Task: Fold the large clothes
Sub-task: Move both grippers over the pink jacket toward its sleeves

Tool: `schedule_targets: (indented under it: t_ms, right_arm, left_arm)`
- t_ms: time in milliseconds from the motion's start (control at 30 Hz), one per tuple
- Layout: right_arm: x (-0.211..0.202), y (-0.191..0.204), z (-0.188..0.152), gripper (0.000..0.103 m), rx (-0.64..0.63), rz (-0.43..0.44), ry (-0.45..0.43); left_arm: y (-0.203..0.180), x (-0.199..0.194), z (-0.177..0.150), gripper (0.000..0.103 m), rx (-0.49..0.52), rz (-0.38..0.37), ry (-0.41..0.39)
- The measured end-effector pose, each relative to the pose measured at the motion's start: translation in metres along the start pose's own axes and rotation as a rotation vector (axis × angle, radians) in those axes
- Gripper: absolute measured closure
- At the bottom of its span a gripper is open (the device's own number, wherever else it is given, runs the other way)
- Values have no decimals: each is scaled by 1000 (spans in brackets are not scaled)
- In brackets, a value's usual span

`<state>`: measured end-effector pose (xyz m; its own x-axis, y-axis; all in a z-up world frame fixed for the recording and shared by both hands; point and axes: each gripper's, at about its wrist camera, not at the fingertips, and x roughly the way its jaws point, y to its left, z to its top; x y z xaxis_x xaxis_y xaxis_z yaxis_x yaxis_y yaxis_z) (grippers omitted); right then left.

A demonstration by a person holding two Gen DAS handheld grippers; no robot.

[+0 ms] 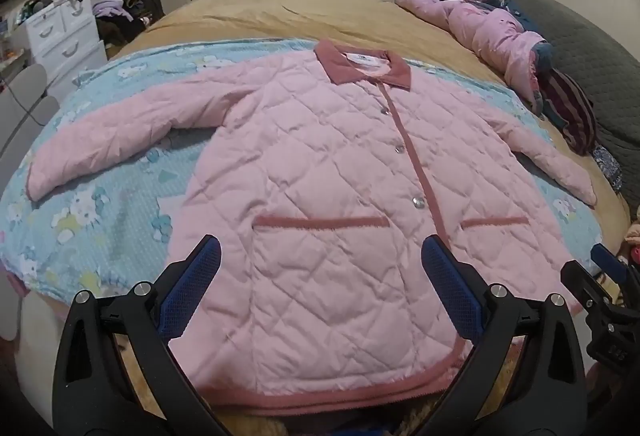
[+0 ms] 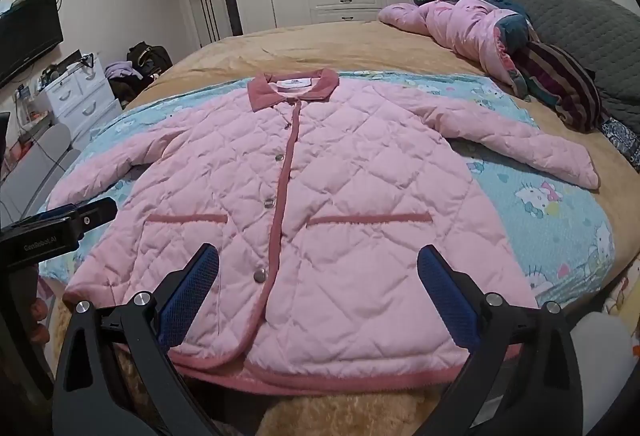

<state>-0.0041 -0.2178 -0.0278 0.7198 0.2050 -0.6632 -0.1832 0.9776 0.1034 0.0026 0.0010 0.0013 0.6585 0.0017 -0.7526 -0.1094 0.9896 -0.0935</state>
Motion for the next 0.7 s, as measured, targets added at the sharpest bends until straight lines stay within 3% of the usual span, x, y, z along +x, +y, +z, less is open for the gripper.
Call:
schedule_targets:
  t_ms: [367,700]
  right_arm:
    - [24,-6,39,4,11,-11,-20]
    - [57,-52,76,4,87,-54,-6]
  left_arm:
    - [-1,21,45,9,10,26,-3]
    - [-30,51,84,9,36,12,-3]
